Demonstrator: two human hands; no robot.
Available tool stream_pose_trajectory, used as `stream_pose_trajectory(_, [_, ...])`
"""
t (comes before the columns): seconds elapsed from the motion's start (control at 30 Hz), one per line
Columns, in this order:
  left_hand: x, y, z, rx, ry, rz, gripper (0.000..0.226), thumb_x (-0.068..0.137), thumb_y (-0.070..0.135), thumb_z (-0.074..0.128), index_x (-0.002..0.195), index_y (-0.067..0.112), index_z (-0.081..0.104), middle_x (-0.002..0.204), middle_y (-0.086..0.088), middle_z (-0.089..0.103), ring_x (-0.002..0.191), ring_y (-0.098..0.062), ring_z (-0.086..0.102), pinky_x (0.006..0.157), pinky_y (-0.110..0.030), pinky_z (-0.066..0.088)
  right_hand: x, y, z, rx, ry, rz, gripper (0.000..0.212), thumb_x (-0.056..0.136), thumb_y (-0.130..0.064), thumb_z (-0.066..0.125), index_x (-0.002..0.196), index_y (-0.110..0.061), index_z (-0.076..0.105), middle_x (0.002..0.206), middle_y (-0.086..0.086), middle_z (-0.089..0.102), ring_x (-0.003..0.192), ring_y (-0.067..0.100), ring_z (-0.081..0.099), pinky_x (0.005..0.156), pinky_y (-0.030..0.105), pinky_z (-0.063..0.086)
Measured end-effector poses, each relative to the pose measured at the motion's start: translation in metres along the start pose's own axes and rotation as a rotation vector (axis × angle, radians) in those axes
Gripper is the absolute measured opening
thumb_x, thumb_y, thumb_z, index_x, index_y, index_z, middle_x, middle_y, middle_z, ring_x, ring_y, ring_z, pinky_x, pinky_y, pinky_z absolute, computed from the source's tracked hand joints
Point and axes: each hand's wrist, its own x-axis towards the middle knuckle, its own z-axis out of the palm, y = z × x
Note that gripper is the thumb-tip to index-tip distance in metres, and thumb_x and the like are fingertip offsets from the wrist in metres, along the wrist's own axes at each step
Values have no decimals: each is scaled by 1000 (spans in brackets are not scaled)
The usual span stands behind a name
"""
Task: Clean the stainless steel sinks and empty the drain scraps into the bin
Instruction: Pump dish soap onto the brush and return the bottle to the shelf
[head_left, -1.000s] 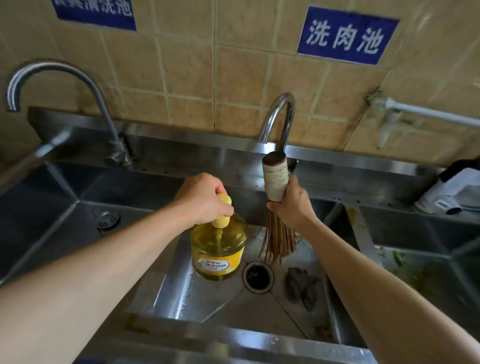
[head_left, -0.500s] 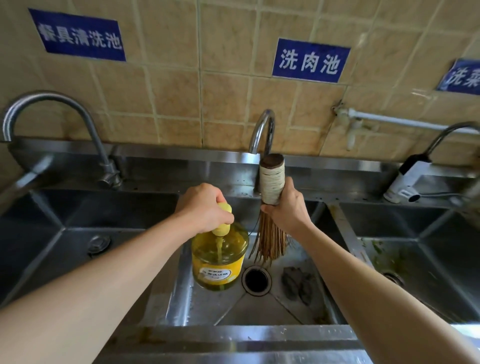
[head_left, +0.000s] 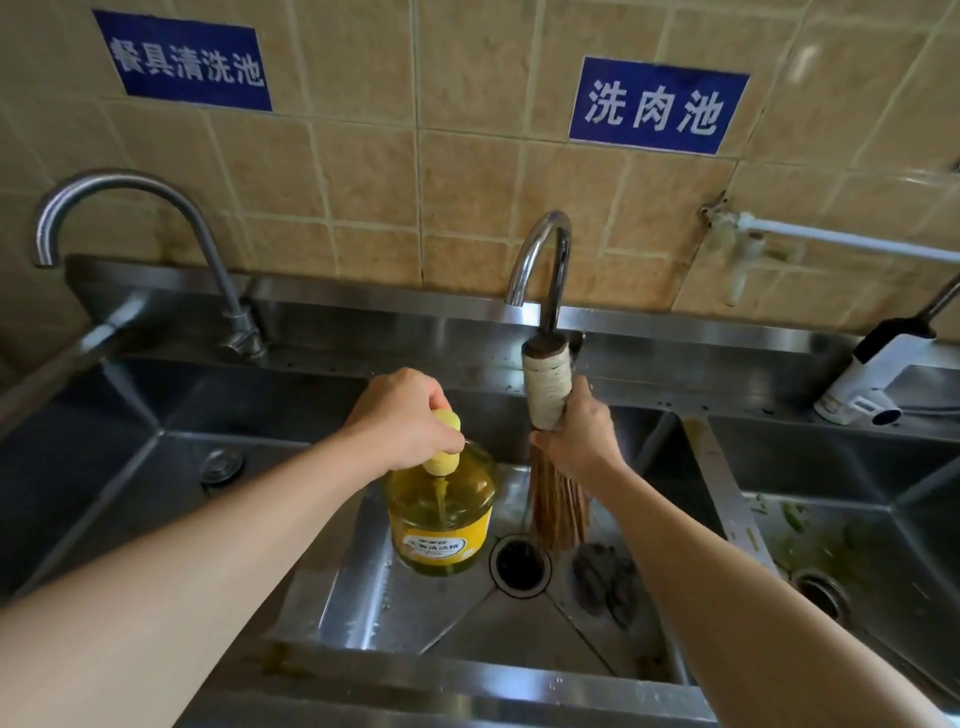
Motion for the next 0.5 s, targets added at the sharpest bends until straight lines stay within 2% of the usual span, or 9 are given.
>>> stream_pose_trajectory(0.07, [1, 0, 4, 4, 7, -22, 25, 68, 30, 82, 87, 22, 67, 88, 3, 64, 84, -15, 60, 69, -30, 55, -7, 20, 12, -46, -50, 47, 58, 76, -9, 75, 124, -10, 42, 117, 10, 59, 108, 26, 58, 86, 35, 50])
stream_pose_trajectory(0.2, [1, 0, 8, 8, 7, -54, 24, 69, 28, 82, 87, 21, 67, 88, 3, 63, 83, -14, 59, 61, -24, 47, -18, 45, 23, 0, -43, 128, 53, 76, -8, 74, 120, -9, 43, 116, 12, 60, 106, 28, 59, 85, 39, 53])
stream_pose_trajectory(0.33, [-1, -1, 13, 19, 8, -81, 24, 70, 26, 81, 88, 19, 68, 90, 1, 64, 84, -16, 60, 63, -25, 46, -12, 54, 20, 70, -40, 219, 57, 76, -8, 76, 123, -9, 43, 116, 10, 58, 106, 26, 57, 88, 38, 50])
stream_pose_trajectory(0.5, [-4, 0, 17, 27, 2, -105, 25, 72, 26, 80, 91, 19, 67, 93, 0, 65, 87, -17, 61, 66, -27, 49, -10, 53, 23, 43, -37, 178, 54, 74, -9, 77, 117, -11, 44, 111, 10, 60, 102, 27, 60, 86, 45, 54])
